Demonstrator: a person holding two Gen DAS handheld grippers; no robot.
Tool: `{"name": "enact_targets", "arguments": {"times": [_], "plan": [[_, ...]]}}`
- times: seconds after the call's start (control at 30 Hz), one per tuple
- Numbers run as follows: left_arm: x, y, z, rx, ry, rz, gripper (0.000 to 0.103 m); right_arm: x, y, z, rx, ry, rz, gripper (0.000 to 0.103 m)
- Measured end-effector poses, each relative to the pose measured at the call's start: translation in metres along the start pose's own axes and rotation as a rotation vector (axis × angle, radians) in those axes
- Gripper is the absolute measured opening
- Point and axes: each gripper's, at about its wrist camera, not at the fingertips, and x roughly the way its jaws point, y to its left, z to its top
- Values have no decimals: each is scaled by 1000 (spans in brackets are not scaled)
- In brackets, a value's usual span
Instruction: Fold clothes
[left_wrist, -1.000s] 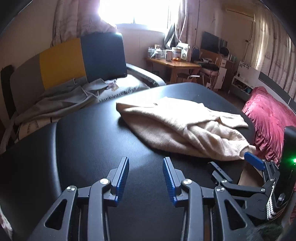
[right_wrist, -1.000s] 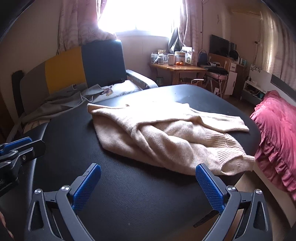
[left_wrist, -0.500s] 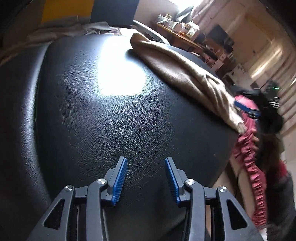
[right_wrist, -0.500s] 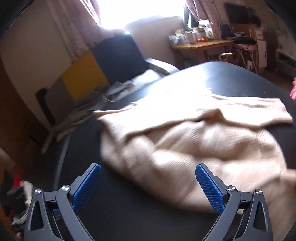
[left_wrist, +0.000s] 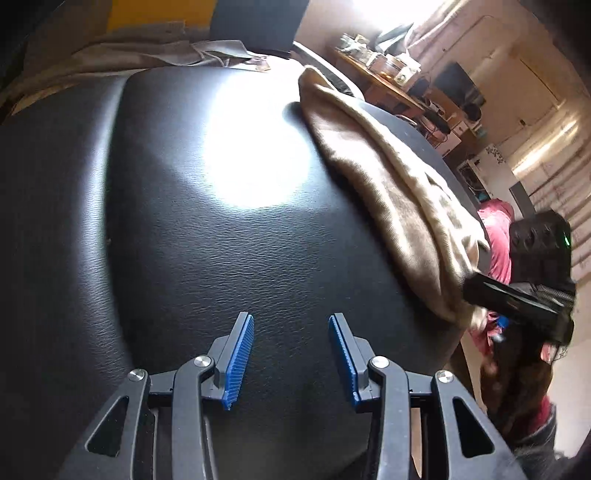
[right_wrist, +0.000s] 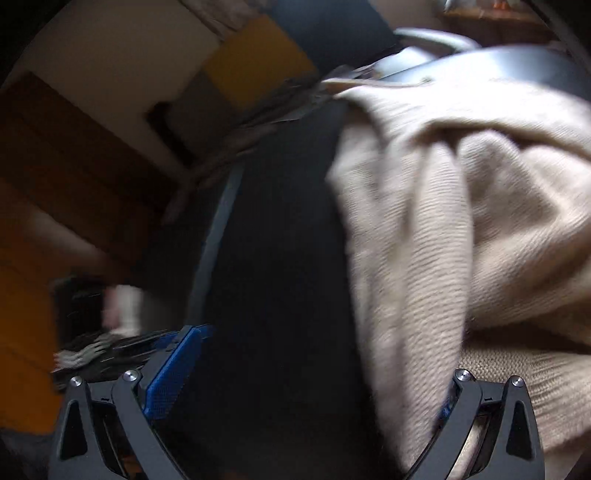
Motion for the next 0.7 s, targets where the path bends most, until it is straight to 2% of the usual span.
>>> {"name": "enact_targets", "arguments": {"times": [0.1,0.13,0.17,0.2,0.33,0.43,0.53,0.6,0.7], "plan": [[-5,-15,5,60,-18,11,43,-19,-1,4,77,-53,146,103],[-7,-21,7,82,-25,15,43,-31,-6,9,108,-81,178,103],[-9,-26,9,104,-32,18,43,-54,-18,15,145,-134,174,103],[-8,-30,13,119,-31,6,43,-74,-30,22,175,-191,132,103],[-13,-50,36,166,-24,-62,43,-126,-77,47,273,-367,-134,103],[-32,-70,51,236,-40,-93,44,-139,-114,74,347,-414,-306,103],[-32,-101,64,326,-54,-70,44,-185,-165,83,475,-488,-402,103],[-19,-119,74,375,-60,-51,44,-218,-219,91,588,-568,-408,103],[1,-141,96,403,-63,-78,44,-244,-271,81,755,-681,-254,103]]}}
